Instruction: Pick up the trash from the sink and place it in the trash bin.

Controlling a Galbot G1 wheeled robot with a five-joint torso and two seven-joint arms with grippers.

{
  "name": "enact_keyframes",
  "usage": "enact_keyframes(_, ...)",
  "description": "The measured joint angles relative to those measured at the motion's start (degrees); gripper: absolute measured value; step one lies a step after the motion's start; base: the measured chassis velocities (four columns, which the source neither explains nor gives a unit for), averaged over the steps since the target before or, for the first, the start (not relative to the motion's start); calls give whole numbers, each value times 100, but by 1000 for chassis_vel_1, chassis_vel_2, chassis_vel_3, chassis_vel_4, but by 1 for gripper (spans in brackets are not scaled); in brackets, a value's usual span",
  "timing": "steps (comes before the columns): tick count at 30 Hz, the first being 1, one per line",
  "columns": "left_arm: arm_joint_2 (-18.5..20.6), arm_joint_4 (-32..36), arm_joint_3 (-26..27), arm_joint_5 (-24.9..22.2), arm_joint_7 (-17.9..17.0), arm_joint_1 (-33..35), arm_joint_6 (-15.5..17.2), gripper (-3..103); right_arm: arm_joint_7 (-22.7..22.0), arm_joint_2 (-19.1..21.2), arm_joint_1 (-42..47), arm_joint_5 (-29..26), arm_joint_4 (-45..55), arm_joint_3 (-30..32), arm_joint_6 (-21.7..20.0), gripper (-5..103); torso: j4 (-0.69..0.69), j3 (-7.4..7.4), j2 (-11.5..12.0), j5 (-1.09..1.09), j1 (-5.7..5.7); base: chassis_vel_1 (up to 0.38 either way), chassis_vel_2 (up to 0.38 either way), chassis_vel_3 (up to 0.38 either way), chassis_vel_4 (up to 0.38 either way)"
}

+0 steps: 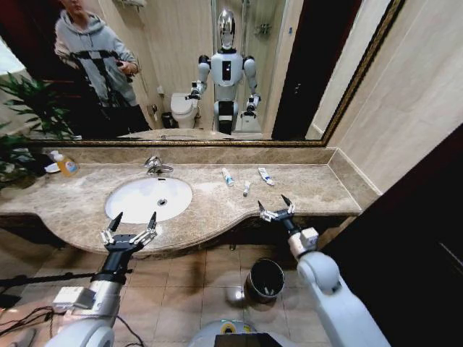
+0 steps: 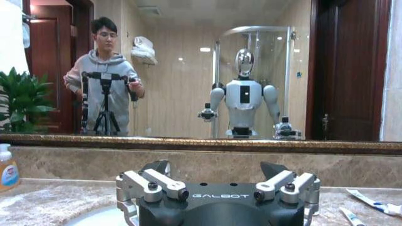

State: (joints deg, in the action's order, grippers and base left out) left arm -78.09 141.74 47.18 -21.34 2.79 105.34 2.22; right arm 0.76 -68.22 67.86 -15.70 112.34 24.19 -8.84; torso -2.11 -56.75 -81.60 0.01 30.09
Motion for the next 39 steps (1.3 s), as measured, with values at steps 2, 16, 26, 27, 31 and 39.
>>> enact_keyframes(2, 0, 0, 0, 0, 0, 0, 0, 100, -31, 79, -464, -168, -357, -109, -89, 100, 0, 0, 0, 0, 0, 0, 0, 0, 0)
enact_keyframes(16, 1, 0, 0, 0, 0, 0, 0, 100, -191, -46, -1868, -469, -1997, -675, -389, 100, 1, 1, 0, -1, 0, 0, 0, 0, 0)
enact_keyframes(26, 1, 0, 0, 0, 0, 0, 0, 100, -509, -444, -2811, -365, -3089, -1017, -716, 100, 0, 0, 0, -2, 0, 0, 0, 0, 0)
enact_keyframes(27, 1, 0, 0, 0, 0, 0, 0, 100, -507, -489, -2869, -323, -3218, -985, -674, 100, 0, 1, 0, -1, 0, 0, 0, 0, 0)
enact_keyframes(31, 1, 0, 0, 0, 0, 0, 0, 100, -491, -577, -2995, -235, -3490, -886, -599, 100, 0, 1, 0, -1, 0, 0, 0, 0, 0)
enact_keyframes(39, 0, 0, 0, 0, 0, 0, 0, 100, -442, -656, -3183, -86, -3925, -841, -504, 100, 0, 1, 0, -1, -1, 0, 0, 0, 0)
